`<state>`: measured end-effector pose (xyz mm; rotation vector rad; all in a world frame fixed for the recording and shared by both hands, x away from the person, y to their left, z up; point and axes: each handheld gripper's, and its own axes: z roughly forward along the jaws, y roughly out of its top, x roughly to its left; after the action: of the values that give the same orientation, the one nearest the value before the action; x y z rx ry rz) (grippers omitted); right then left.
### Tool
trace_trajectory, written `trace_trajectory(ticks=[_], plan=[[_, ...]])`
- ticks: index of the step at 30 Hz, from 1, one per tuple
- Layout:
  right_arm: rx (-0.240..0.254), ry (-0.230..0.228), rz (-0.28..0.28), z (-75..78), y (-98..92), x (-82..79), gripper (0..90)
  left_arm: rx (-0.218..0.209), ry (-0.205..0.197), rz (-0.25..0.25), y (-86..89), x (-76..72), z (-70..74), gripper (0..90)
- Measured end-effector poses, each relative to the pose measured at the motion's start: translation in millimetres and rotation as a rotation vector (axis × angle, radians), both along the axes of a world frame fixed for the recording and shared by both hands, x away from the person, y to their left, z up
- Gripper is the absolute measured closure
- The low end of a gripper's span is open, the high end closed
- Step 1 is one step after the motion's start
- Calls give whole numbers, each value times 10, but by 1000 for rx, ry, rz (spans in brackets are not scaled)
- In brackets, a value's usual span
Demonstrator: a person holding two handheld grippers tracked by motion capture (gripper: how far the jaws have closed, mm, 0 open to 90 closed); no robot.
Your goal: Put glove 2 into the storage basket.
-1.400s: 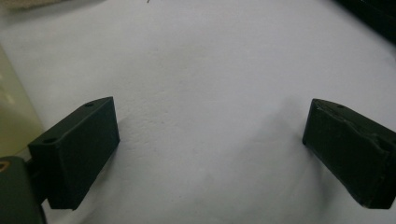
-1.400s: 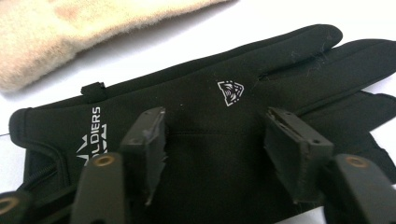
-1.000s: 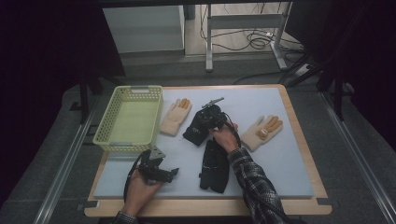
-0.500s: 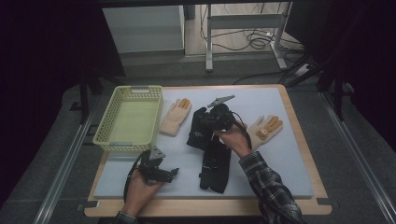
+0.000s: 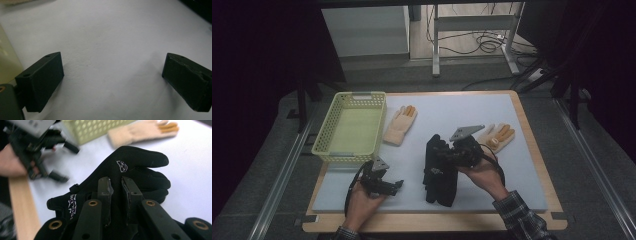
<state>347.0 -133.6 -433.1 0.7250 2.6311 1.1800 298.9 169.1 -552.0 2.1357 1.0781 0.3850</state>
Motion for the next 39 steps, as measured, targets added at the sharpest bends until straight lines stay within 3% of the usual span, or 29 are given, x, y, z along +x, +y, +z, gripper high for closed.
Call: trace_trajectory(ticks=[3,5,8,12,13,14,18,21,24,28,32,39], plan=[[-28,-3,9,-69,-18,-101,768,-1,-1,1,0,0,-1,40],[-62,-16,4,-204,-39,-198,767,-1,-3,0,0,2,-3,40],[-67,-6,-16,-342,-54,-200,750,0,-2,0,0,1,-1,40],[-78,-9,-59,-555,-45,-180,611,0,-1,1,0,0,-1,40],[-78,-9,-59,-555,-45,-180,611,0,-1,1,0,0,-1,40],[-80,11,-67,-647,-37,-168,519,0,-1,0,0,0,-1,40],[-78,16,-65,-724,-32,-167,434,0,-1,1,0,0,-1,40],[-66,1,-75,-646,-66,-165,394,0,-1,1,0,0,-1,40],[-36,-17,-97,-533,-157,-146,397,0,-1,1,-1,0,-1,40],[-24,-17,-127,-462,-310,-122,502,-2,-2,1,-1,0,-2,40],[-25,-23,-143,-460,-436,-164,645,-1,-2,0,-1,0,-2,40],[-44,-18,-166,-535,-584,-281,693,8,0,-7,6,1,2,40]])
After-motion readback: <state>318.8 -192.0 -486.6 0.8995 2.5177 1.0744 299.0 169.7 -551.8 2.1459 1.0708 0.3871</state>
